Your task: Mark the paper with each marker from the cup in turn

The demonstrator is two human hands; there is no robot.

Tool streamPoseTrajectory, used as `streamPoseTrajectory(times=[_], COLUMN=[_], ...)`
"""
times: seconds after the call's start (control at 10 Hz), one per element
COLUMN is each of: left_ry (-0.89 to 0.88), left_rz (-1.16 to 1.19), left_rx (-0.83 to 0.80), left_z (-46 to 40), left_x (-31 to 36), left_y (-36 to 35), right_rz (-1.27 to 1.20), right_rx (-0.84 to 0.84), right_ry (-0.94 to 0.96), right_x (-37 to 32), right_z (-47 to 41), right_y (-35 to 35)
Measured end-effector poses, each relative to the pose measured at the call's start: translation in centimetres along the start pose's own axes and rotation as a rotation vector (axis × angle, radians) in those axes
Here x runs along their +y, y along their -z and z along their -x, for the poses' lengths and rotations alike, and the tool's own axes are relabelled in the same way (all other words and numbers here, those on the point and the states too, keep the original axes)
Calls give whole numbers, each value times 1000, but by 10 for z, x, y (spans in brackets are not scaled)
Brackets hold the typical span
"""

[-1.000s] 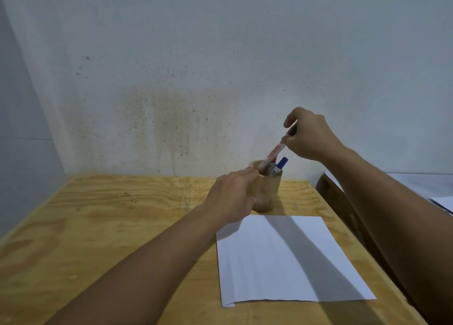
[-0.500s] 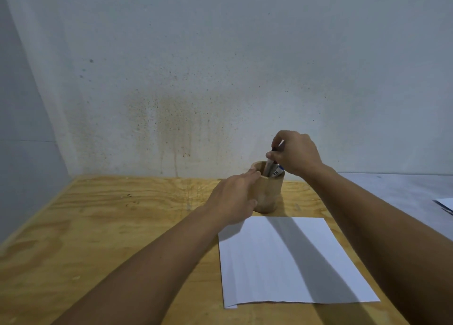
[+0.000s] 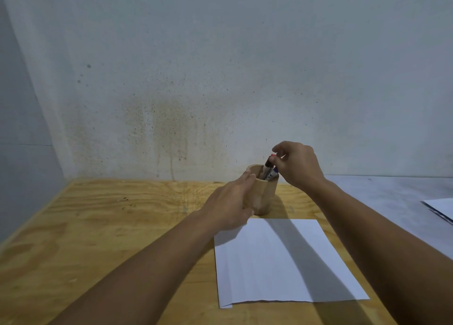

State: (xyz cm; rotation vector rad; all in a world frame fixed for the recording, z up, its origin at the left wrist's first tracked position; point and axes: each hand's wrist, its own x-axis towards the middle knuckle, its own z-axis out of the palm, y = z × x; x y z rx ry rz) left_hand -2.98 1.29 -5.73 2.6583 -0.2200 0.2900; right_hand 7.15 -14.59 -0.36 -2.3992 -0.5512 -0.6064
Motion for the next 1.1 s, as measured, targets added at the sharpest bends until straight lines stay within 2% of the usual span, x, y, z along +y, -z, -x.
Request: streamPoseTrajectory(times=[0.2, 0.5, 0.6, 0.9, 1.1], left_ry=[22, 33, 25, -5, -2], left_rz=[-16, -59, -67, -52, 10], left_rx=[-22, -30, -32, -41, -12], left_z=[1, -2, -3, -4, 10], left_x=[1, 4, 3, -2, 4], left_y=[0, 4, 3, -1, 3], right_rz=[17, 213, 157, -110, -177], right_rx=[-116, -169, -188, -229, -63], right_ry=[65, -73, -136, -135, -108], right_x=[1, -26, -27, -10, -1], right_z=[0, -22, -23, -12, 23], right_y=[3, -10, -13, -11, 7])
